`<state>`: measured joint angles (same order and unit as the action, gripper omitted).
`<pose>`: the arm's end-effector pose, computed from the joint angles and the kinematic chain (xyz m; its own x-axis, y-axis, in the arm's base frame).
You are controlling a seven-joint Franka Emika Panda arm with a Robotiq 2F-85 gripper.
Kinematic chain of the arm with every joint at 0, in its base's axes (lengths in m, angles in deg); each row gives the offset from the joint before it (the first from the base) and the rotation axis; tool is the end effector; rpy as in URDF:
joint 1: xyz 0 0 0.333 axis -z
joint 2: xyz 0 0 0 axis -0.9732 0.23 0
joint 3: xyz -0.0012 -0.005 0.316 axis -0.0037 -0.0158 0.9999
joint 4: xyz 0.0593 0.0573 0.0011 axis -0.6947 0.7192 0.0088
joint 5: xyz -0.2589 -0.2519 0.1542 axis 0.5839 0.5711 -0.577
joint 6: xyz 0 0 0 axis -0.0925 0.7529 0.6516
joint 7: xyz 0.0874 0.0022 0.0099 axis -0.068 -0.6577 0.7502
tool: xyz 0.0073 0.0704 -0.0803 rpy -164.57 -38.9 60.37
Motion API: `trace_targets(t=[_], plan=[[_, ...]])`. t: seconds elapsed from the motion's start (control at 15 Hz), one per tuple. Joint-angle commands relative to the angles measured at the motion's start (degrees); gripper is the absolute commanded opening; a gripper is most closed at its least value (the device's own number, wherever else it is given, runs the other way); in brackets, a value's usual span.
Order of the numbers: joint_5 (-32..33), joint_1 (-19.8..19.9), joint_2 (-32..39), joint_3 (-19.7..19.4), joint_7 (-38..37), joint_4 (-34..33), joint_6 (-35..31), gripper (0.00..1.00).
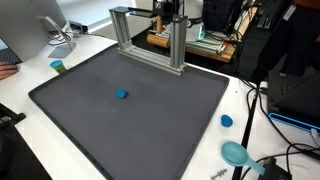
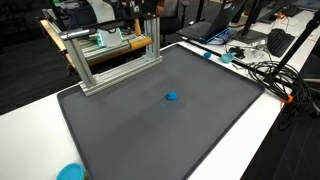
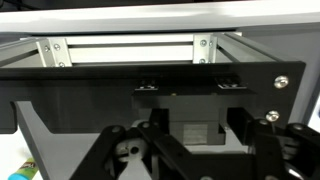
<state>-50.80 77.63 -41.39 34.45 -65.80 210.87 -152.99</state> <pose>0.3312 0.0032 0.4410 0.9925 -0.0442 0.1140 -0.0486 -0.9981 0.0368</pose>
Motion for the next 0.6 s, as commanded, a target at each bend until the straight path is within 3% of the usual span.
trace_targets(t=[0.0,0.07,0.33,0.53], plan=[[-1.02,-0.61,0.51,-0.78,0.70,0.65,0.30,0.63],[-0.85,-0.48,0.83,-0.74,0.66,0.53,-0.26,0.57],[-0.64,0.14,3.41,-0.97,0.25,-0.60,-0.69,0.64],[-0.44,0.39,6.45,-0.98,0.05,-1.66,-1.05,0.64]])
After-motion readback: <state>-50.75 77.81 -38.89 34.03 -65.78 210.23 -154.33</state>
